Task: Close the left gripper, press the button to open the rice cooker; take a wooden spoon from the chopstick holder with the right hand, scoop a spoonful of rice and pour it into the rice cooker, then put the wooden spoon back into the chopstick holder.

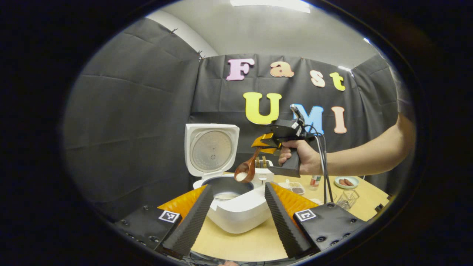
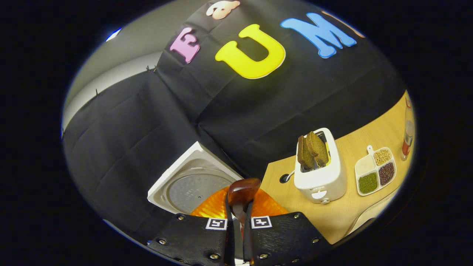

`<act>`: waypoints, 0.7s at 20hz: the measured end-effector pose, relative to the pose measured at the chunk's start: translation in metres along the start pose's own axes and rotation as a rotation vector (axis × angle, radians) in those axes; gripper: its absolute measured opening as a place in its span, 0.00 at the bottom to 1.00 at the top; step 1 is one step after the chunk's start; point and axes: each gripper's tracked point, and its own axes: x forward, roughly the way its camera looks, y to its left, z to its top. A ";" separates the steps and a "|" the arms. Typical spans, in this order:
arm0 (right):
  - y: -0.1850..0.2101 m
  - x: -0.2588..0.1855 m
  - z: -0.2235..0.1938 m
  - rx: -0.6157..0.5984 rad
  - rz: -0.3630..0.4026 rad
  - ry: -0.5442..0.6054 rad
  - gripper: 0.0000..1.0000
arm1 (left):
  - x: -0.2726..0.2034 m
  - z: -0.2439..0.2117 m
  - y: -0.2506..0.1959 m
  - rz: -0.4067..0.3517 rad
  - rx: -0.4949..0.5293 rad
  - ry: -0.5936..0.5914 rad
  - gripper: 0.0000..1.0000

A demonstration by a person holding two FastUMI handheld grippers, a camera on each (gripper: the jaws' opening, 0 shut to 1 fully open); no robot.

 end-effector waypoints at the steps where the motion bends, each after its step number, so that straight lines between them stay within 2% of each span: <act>1: 0.002 0.005 -0.006 -0.050 -0.012 0.012 0.09 | -0.001 -0.001 0.001 0.004 -0.003 -0.001 0.98; 6: 0.018 0.016 -0.023 -0.318 -0.018 0.059 0.09 | -0.007 -0.006 -0.001 0.015 -0.011 -0.004 0.98; 14: 0.050 0.020 -0.040 -0.543 0.020 0.087 0.09 | -0.015 -0.009 -0.005 0.019 0.010 -0.016 0.97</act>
